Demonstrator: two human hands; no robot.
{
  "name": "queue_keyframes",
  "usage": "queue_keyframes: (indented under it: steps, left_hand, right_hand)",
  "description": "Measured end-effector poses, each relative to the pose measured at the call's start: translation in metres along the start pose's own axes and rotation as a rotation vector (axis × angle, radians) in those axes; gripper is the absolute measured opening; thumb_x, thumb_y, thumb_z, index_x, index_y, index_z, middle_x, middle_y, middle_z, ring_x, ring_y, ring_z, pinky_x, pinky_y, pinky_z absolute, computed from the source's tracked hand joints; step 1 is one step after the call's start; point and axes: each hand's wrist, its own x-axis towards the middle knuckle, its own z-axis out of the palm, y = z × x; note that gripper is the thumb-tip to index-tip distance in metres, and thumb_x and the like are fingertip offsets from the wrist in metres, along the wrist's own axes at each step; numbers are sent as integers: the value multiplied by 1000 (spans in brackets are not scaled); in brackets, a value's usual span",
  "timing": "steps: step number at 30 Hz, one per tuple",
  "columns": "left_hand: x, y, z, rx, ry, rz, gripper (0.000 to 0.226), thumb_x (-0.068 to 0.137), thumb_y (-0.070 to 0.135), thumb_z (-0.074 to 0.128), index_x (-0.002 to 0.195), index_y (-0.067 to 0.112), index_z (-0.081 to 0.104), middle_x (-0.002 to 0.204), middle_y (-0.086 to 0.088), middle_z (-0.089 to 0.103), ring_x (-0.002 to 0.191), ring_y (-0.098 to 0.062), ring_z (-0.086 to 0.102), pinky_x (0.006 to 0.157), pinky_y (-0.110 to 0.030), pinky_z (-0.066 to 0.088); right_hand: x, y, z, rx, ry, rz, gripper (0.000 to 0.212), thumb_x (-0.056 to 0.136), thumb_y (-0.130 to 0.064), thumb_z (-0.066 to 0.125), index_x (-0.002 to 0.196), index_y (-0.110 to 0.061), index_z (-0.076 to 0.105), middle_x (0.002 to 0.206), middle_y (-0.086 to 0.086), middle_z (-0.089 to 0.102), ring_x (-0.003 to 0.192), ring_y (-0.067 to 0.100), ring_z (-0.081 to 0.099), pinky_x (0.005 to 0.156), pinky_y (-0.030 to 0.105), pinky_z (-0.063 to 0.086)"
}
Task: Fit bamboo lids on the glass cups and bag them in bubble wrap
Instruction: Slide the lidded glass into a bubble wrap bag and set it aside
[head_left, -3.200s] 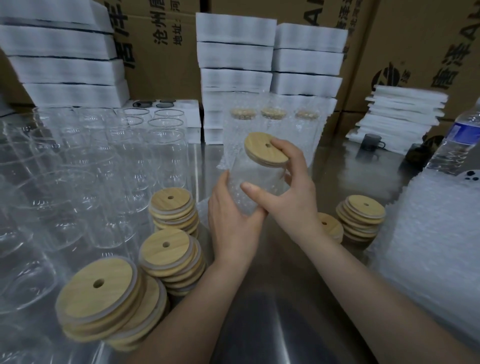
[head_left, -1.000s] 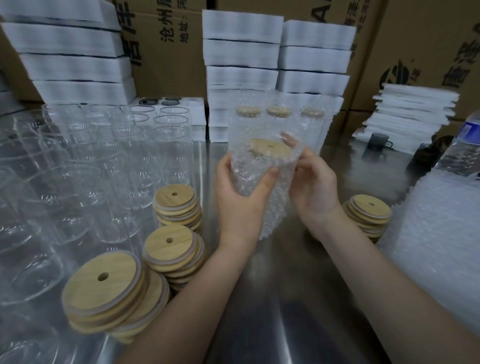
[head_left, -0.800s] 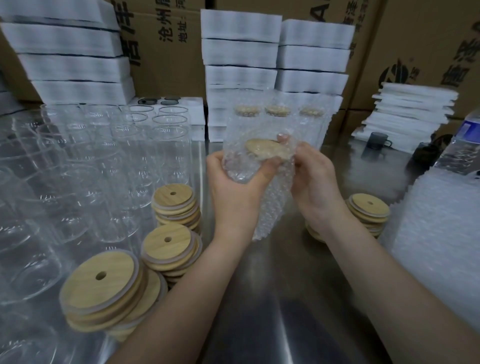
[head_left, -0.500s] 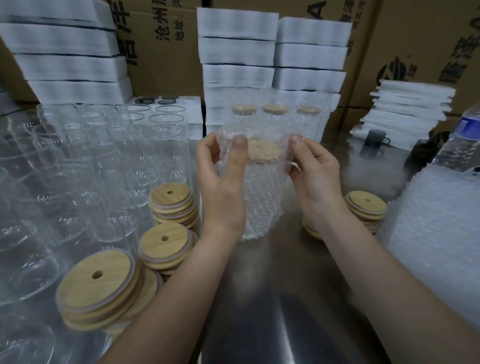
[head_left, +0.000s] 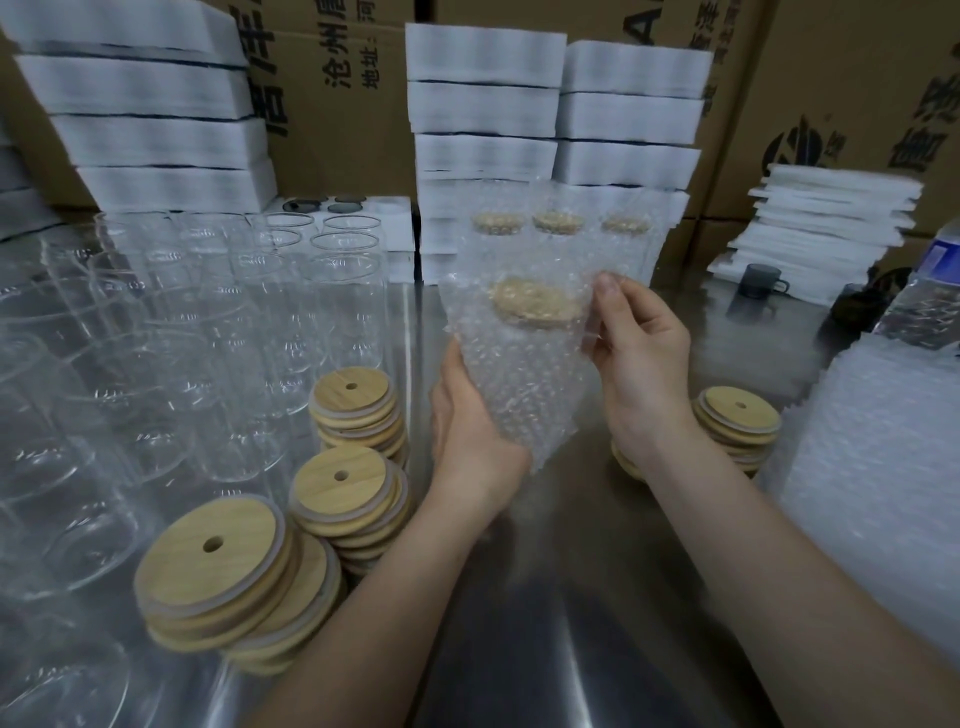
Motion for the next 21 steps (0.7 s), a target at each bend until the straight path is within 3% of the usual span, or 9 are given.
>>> queue_keyframes:
  steps: [2, 5, 9, 12, 15, 19, 21]
  left_hand:
    - [3, -6, -3, 31, -23, -44, 108, 70, 10, 82, 150, 26, 11, 142, -4, 38, 132, -22, 42, 110, -38, 37]
    - [3, -10, -6, 102, -23, -49, 79, 76, 11, 75, 140, 25, 31, 124, 2, 54, 116, -20, 55, 86, -23, 40]
    - [3, -11, -8, 102, 69, -53, 52, 81, 12, 71, 126, 23, 48, 111, 4, 62, 99, -16, 59, 76, -23, 40]
    - [3, -10, -7, 103, 114, -81, 41, 79, 0, 63, 113, 18, 52, 107, -5, 65, 101, -25, 62, 79, -29, 47]
    - [3, -2, -8, 67, 131, -11, 51, 74, -3, 60, 121, 15, 52, 115, -8, 61, 107, -27, 59, 89, -39, 49]
    - [1, 19, -12, -356, 134, 126, 60, 76, -4, 53, 133, 14, 50, 124, -1, 61, 115, -13, 59, 90, -26, 51]
    - [1, 30, -12, -507, 169, 148, 55, 79, 10, 52, 133, 14, 52, 127, -1, 62, 118, -12, 58, 98, -32, 49]
  right_hand:
    - [-1, 0, 1, -3, -2, -10, 13, 96, -15, 60, 102, -12, 71, 92, -2, 71, 82, 11, 65, 67, 24, 55]
    - [-2, 0, 2, -10, 0, -22, 12, 95, -14, 61, 99, -14, 72, 89, -6, 71, 80, 7, 65, 64, 21, 54]
    - [-2, 0, 1, -5, 6, -20, 12, 96, -15, 61, 98, -18, 73, 91, -5, 71, 82, 8, 65, 66, 21, 54]
    - [-1, 1, 1, -7, 18, -21, 11, 96, -17, 62, 97, -18, 73, 92, -3, 70, 80, 8, 64, 64, 20, 52]
    - [0, 0, 1, 4, 30, -16, 12, 96, -18, 62, 95, -20, 73, 94, -2, 71, 83, 9, 66, 65, 21, 53]
    - [0, -1, -1, 10, 42, -13, 13, 97, -19, 60, 93, -21, 73, 95, 1, 70, 85, 12, 66, 68, 23, 55]
    - [0, -1, 0, -7, 51, -15, 13, 97, -19, 60, 93, -21, 72, 94, 0, 70, 85, 13, 65, 68, 24, 54]
